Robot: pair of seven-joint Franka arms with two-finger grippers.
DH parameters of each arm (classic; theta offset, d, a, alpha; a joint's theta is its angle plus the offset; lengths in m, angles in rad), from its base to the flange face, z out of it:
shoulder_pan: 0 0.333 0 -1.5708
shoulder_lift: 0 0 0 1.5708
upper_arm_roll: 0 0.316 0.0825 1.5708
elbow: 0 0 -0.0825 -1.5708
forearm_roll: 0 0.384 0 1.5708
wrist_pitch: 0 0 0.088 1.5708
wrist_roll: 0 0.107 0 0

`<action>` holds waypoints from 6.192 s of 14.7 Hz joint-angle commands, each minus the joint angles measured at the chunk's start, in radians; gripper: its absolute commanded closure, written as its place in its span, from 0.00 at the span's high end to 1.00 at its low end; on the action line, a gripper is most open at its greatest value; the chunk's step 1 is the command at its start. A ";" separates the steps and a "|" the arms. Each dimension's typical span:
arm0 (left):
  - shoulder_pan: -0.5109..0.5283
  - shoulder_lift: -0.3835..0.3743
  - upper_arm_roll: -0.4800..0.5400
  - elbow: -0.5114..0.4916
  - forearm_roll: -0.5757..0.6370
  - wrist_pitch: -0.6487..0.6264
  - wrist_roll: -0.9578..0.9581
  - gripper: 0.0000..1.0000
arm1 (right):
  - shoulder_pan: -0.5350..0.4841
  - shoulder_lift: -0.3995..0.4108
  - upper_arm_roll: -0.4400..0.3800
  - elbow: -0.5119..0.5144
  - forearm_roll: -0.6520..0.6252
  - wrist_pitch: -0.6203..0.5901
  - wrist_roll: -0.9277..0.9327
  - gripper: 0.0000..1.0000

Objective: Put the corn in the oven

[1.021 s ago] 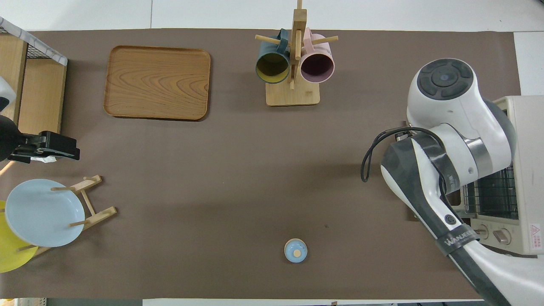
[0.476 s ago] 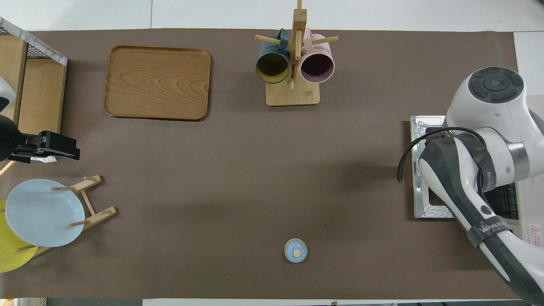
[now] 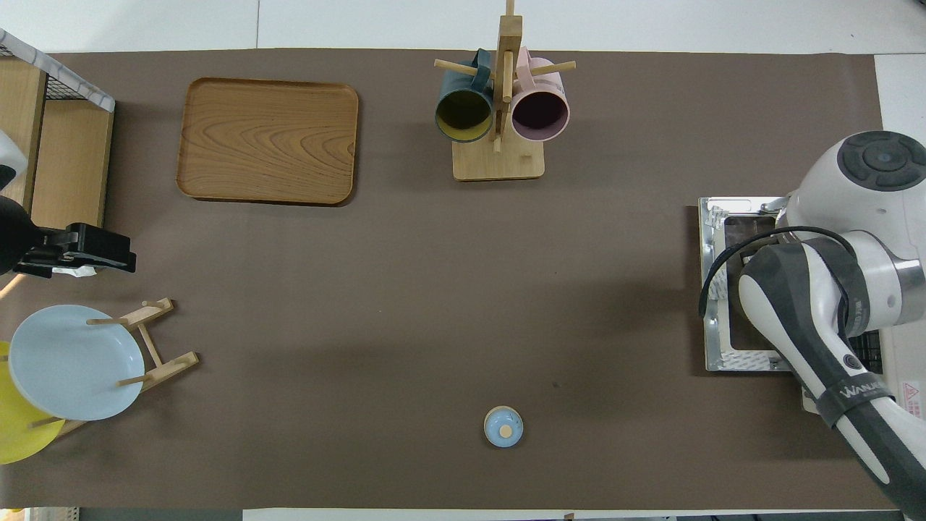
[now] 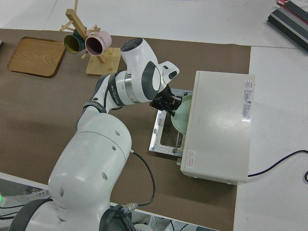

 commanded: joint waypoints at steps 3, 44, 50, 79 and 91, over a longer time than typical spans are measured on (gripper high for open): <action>0.001 0.003 0.001 0.015 0.014 -0.019 0.002 1.00 | -0.036 -0.050 0.011 -0.092 0.023 0.072 -0.039 0.00; 0.001 0.003 0.001 0.015 0.014 -0.019 0.002 1.00 | 0.132 0.068 0.008 -0.125 -0.119 0.210 0.319 0.00; 0.001 0.003 0.001 0.015 0.014 -0.019 0.002 1.00 | 0.102 0.037 0.009 0.011 -0.155 0.028 0.141 0.00; 0.001 0.003 0.001 0.015 0.014 -0.019 0.002 1.00 | -0.035 -0.173 -0.001 0.262 0.257 -0.353 -0.281 0.73; 0.001 0.002 0.001 0.016 0.014 -0.019 0.002 1.00 | -0.015 -0.148 0.005 0.425 0.396 -0.491 -0.097 1.00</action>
